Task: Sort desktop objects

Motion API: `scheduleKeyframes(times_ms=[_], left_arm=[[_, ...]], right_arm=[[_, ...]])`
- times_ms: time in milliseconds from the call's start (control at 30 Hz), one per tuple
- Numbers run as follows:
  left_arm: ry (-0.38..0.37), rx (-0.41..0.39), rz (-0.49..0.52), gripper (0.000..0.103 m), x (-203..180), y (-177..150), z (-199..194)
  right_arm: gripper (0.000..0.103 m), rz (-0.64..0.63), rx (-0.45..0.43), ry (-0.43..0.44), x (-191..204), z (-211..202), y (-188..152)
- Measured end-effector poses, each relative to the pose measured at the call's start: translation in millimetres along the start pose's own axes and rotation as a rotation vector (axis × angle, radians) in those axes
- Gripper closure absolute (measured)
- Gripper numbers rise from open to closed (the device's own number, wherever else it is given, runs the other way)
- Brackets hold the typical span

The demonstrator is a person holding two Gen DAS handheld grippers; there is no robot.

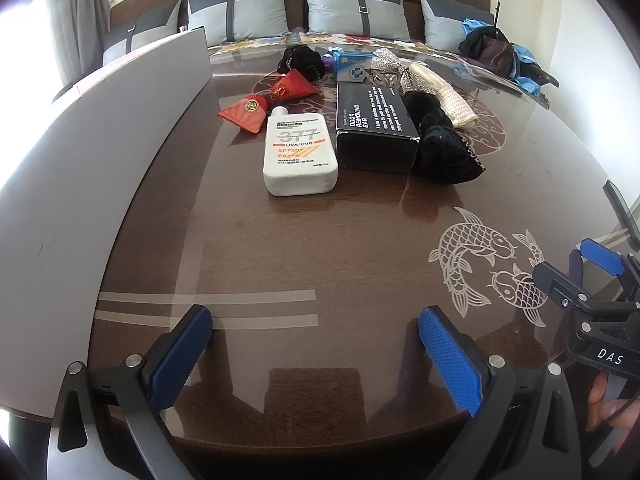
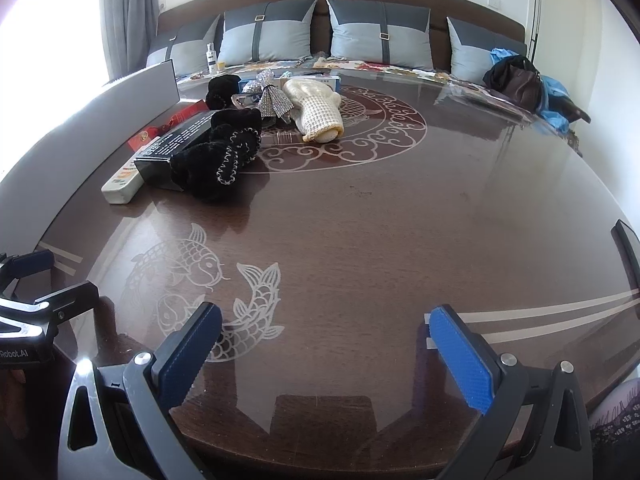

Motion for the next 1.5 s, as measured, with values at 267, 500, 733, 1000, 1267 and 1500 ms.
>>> scheduleKeyframes(times_ms=[267,500,733,1000,1267,1500], left_arm=[[0.001,0.079,-0.030,0.000,11,14,14],[-0.015,0.124,-0.021,0.000,25,42,37],[-0.017,0.162,-0.030,0.000,44,80,65],[-0.013,0.083,0.005,0.051,47,93,58],[-0.016,0.068,0.000,0.052,48,45,27],[-0.038,0.069,0.009,0.045,46,33,18]], right_arm=[[0.000,0.007,0.025,-0.009,-1,1,0],[0.000,0.006,0.026,-0.009,0,2,1],[0.000,0.005,0.023,-0.009,0,2,1],[0.000,-0.006,0.020,-0.001,0,1,1],[0.000,-0.023,0.054,0.009,1,1,0],[0.001,0.068,0.100,0.210,34,4,44]])
Point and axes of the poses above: each gripper's, at about its wrist camera, not at the fingertips, and z roughly the way its jaws point, x to its left, y to its top, the point moved 10 cm from there along z, roughly the way its jaws point, and after that the axes turned 13 degrees about z, right-handed, at the moved point
